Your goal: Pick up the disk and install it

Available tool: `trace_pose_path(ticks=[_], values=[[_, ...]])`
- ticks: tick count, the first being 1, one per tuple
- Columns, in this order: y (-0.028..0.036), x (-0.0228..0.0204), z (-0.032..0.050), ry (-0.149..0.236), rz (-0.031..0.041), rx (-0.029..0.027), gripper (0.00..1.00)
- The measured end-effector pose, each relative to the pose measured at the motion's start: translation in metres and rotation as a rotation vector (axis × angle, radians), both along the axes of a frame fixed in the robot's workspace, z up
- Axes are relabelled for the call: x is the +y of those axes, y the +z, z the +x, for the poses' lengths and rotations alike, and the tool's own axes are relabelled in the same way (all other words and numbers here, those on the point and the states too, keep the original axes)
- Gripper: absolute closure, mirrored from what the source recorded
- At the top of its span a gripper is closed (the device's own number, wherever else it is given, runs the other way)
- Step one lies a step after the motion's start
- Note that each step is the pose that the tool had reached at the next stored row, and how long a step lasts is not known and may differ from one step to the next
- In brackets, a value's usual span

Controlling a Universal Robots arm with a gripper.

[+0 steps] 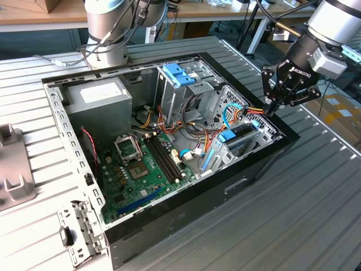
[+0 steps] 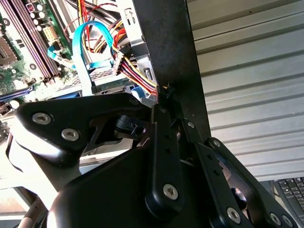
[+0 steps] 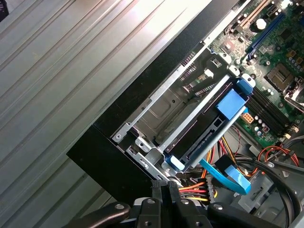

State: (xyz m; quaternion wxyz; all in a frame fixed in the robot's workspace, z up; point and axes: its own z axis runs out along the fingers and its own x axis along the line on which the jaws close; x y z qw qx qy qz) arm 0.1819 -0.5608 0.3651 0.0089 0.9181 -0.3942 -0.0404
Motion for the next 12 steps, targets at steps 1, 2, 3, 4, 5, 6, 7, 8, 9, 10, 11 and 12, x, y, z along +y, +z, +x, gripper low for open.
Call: trace_pose_path(ticks=[1,2,3,4,5,6,7,8,9,10,11,12], values=[[0.0,0.0,0.0,0.0,0.0,0.0,0.82],[0.0,0.0,0.0,0.0,0.0,0.0,0.82],[0.0003,0.0,0.0,0.0,0.0009,0.0001,0.82],[0.0012,0.0,0.0,0.0,0.0035,0.0001,0.82],[0.0031,0.0,0.0,0.0,0.005,0.0,0.82],[0.0046,0.0,0.0001,0.0,0.0063,0.0,0.82],[0.0056,0.0,0.0,0.0,0.0076,0.0,0.82],[0.0063,0.0,0.0,0.0,0.0087,0.0,0.82],[0.0064,-0.0001,-0.0005,0.0,0.0108,0.0,0.82],[0.0065,0.0,-0.0013,0.0,0.0119,0.0,0.82],[0.0066,0.0,-0.0029,0.0,0.0136,0.0,0.82],[0.0066,0.0,-0.0044,0.0,0.0148,0.0,0.82]])
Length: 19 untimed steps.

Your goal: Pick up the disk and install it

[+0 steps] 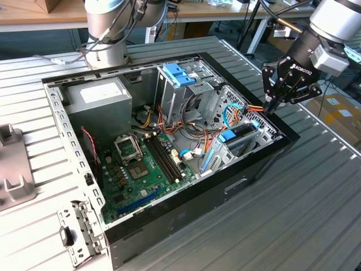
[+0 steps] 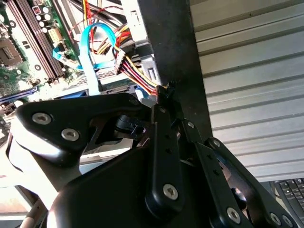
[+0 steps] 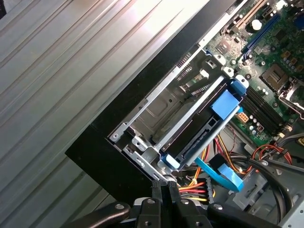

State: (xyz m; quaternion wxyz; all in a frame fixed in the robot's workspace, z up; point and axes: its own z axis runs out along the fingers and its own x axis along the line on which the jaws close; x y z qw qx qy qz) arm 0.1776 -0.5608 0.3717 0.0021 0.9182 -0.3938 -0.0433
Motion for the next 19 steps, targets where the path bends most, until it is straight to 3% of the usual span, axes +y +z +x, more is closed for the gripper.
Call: trace_pose_path(ticks=[7,19], values=[[0.0,-0.0001,-0.0144,0.0,0.0033,0.0,0.82],[0.0,-0.0001,-0.0306,0.0,0.0033,0.0,0.82]])
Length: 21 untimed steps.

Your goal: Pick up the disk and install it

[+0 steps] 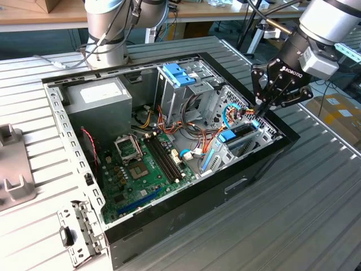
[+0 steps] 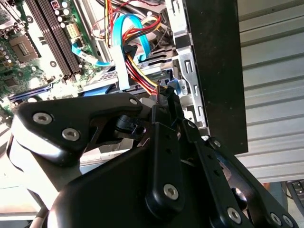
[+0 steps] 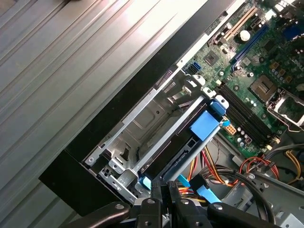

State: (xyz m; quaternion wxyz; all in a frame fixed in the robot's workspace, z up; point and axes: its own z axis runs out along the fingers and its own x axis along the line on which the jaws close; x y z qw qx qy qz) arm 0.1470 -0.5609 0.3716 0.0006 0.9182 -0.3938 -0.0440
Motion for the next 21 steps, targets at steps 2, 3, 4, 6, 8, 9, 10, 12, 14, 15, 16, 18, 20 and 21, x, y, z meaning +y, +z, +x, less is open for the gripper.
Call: trace_pose_path(ticks=[2,3,4,6,8,9,10,12,14,15,16,18,20,21], values=[[0.0,0.0,-0.0023,0.0,0.0,0.0,0.82],[0.0,0.0,-0.0029,0.0,0.0,0.0,0.82],[0.0,0.0,-0.0035,0.0,0.0,0.0,0.82],[0.0,0.0,-0.0055,0.0,0.0,0.0,0.82],[-0.0001,0.0,-0.0081,0.0,0.0001,0.0,0.82],[0.0,0.0,-0.0089,0.0,0.0,0.0,0.82],[0.0,0.0,-0.01,0.0,0.0,0.0,0.82],[0.0,0.0,-0.0125,0.0,0.0,0.0,0.82],[0.0,0.0,-0.0154,0.0,0.0,0.0,0.82],[0.0,0.0,-0.0174,0.0,0.0,0.0,0.82],[-0.0001,0.0,-0.0186,0.0,0.0001,0.0,0.82],[0.0,0.0,-0.0215,0.0,0.0,0.0,0.82],[0.0,0.0,-0.0234,0.0,0.0,0.0,0.82],[0.0,0.0,-0.024,0.0,0.0,0.0,0.82]])
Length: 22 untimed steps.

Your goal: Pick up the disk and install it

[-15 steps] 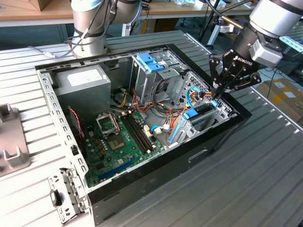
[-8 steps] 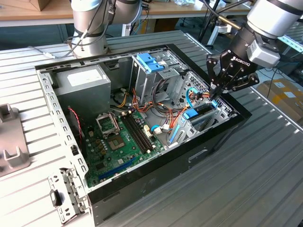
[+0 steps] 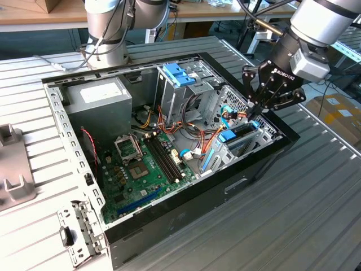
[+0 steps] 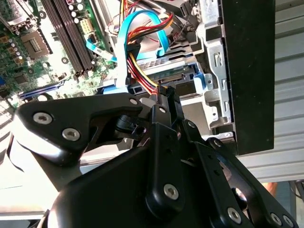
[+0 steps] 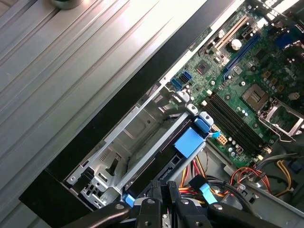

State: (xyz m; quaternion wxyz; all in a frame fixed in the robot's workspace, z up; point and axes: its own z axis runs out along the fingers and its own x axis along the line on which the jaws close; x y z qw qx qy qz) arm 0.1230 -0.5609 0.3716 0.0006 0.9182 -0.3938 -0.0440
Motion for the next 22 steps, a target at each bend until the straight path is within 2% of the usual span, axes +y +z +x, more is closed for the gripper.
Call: trace_pose_path(ticks=[11,22], values=[[0.0,0.0,-0.0133,0.0,0.0,0.0001,0.82],[0.0,0.0,-0.0315,0.0,0.0001,0.0,0.82]])
